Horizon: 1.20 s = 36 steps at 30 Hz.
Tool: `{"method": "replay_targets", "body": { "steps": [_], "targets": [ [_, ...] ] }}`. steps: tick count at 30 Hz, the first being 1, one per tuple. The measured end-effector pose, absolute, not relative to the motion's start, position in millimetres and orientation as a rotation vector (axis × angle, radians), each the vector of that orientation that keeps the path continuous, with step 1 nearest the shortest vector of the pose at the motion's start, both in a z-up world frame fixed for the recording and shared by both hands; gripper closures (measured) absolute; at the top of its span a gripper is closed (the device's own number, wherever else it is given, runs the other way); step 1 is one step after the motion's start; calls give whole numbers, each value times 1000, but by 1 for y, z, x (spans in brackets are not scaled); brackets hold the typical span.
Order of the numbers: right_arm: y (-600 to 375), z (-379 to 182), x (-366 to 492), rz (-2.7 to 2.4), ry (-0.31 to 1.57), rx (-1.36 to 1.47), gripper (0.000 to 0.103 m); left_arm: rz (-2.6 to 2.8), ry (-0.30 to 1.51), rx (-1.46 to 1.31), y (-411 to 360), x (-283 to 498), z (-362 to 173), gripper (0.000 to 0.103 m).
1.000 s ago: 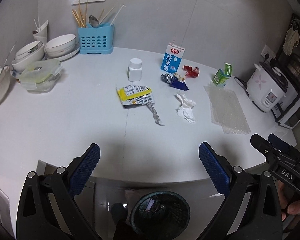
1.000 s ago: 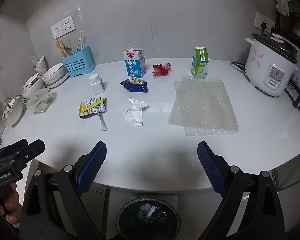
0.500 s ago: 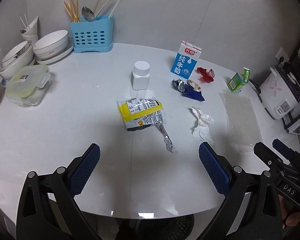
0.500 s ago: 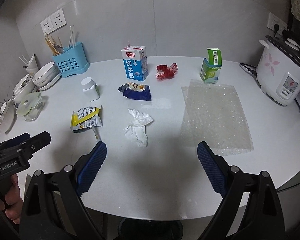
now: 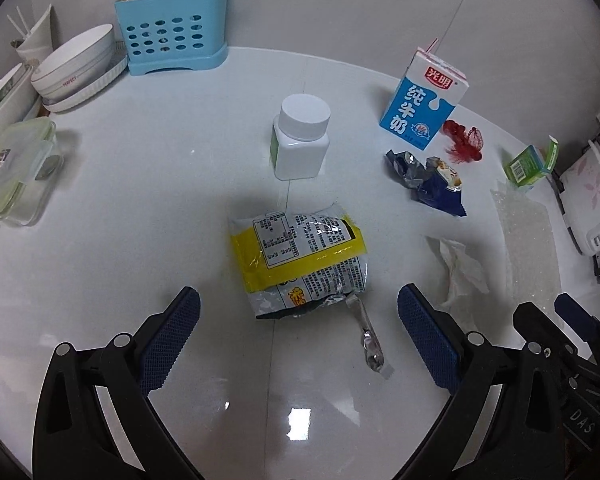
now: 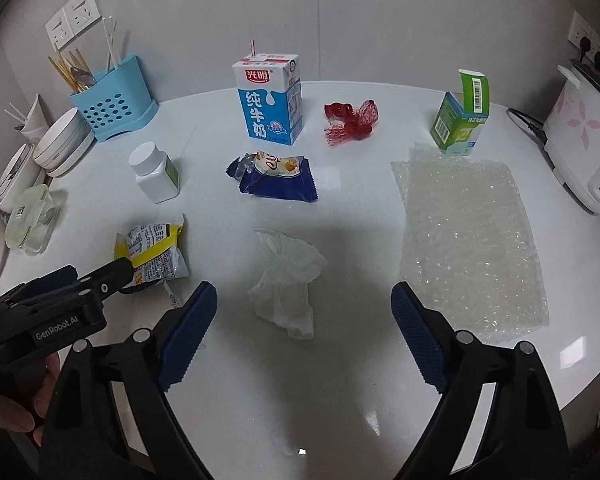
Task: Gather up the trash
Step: 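Grasp the yellow snack wrapper with left tool while right tool grasps white tissue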
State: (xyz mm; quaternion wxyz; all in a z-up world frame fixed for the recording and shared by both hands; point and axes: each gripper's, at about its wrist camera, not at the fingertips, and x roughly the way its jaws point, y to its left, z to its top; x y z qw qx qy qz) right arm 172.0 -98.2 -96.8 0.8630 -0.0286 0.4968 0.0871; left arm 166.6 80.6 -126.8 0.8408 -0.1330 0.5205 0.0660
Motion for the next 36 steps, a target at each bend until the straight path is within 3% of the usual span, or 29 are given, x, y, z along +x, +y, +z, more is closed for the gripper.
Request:
{"method": "replay_targets", "body": {
  "steps": [17,24,29,31,36],
  "targets": [
    [-89,-140,213,99,1165,-1,34,154,1196,-279,82,202,-171,7],
    [-84,-155,218,95,1212,15,52,140,1202,-275,83,210,-174,16],
    [-80,-158,217,107,1227,4,77,131,1192,-242,78,214,-169,44],
    [-79,-158,216,107,1223,-3,86,127,1186,-236,77,214,-167,67],
    [-77,-158,214,117,1214,-7,93,109,1174,-213,75,210,-166,83]
  ]
}}
